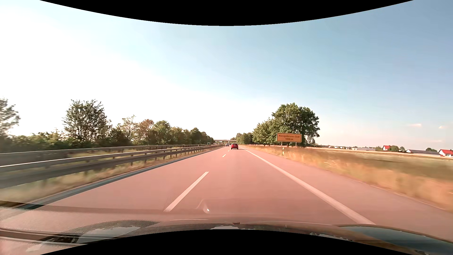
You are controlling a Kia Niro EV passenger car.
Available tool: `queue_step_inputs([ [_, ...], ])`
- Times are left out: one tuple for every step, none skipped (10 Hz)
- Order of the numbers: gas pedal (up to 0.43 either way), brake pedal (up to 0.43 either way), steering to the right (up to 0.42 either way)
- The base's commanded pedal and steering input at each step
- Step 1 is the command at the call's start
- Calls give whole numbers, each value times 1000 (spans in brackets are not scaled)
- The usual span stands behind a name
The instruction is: Follow the waypoints while adhering to traffic rules and regulations
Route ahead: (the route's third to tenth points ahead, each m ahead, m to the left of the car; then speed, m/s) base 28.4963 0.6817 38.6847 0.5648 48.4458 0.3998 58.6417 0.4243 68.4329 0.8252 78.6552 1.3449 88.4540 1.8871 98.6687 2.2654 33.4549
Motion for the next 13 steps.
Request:
queue_step_inputs([
  [311, 6, -1],
  [311, 6, -1],
  [311, 6, -1],
  [311, 6, -1],
  [311, 6, -1],
  [311, 6, -1],
  [311, 6, -1],
  [311, 6, -1],
  [311, 6, -1],
  [311, 6, -1],
  [311, 6, -1],
  [311, 6, -1],
  [311, 6, -1],
])
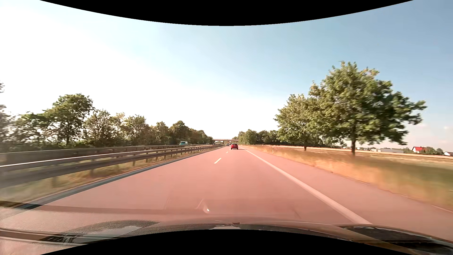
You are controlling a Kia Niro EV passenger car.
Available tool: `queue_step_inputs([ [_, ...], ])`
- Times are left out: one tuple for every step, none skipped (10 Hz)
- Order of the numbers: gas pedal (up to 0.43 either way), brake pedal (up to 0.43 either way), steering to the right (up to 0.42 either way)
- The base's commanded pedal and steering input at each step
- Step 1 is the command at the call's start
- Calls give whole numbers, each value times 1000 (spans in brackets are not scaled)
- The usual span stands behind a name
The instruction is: Follow the waypoints while adhering to traffic rules and regulations
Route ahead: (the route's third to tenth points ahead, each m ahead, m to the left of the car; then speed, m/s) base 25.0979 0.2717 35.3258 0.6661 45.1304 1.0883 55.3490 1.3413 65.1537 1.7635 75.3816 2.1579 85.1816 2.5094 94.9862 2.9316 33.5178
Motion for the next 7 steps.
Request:
queue_step_inputs([
  [311, 6, -2],
  [311, 6, -1],
  [311, 6, -1],
  [311, 6, -2],
  [311, 6, -1],
  [311, 6, -1],
  [311, 6, -1],
])
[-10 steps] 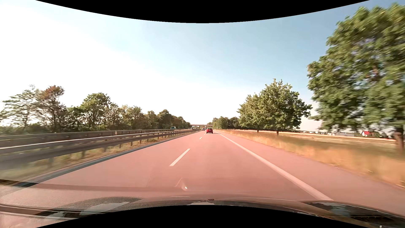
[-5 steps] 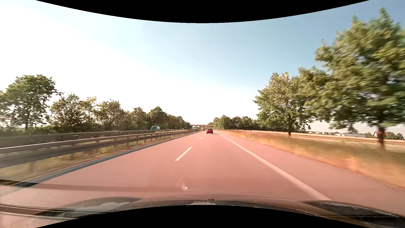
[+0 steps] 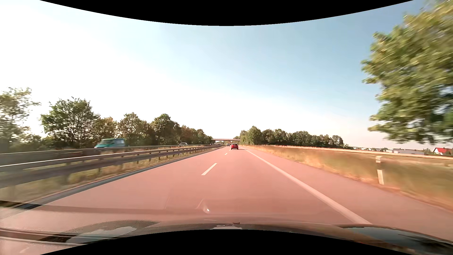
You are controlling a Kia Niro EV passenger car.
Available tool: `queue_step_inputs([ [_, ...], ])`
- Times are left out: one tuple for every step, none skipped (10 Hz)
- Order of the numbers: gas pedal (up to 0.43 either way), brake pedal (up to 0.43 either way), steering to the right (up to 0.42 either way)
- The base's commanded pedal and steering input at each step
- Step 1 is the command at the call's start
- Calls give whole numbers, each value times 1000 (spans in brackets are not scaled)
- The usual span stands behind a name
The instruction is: Follow the waypoints while adhering to traffic rules and regulations
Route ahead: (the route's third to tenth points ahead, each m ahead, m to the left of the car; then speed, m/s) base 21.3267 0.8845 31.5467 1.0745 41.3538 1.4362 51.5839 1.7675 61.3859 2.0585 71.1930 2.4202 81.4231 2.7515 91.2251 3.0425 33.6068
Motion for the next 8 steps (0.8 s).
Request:
queue_step_inputs([
  [311, 6, -1],
  [319, 6, 0],
  [319, 12, 0],
  [331, 6, 0],
  [331, 6, 0],
  [331, 6, 0],
  [331, 6, 0],
  [331, 6, 0],
])
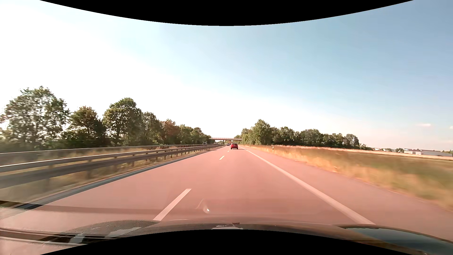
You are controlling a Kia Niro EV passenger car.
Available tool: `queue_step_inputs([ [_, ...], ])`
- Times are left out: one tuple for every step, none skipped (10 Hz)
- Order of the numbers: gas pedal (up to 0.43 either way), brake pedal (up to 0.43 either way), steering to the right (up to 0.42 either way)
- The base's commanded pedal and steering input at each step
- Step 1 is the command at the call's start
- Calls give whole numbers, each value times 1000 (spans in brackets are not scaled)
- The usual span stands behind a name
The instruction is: Follow the waypoints while adhering to traffic rules and regulations
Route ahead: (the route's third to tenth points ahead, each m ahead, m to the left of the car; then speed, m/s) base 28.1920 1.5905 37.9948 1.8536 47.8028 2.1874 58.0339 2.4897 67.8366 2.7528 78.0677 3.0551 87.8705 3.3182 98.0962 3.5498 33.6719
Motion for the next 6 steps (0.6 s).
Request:
queue_step_inputs([
  [339, 12, 0],
  [339, 6, 0],
  [339, 6, 0],
  [339, 6, 0],
  [339, 6, 0],
  [339, 6, 0],
])
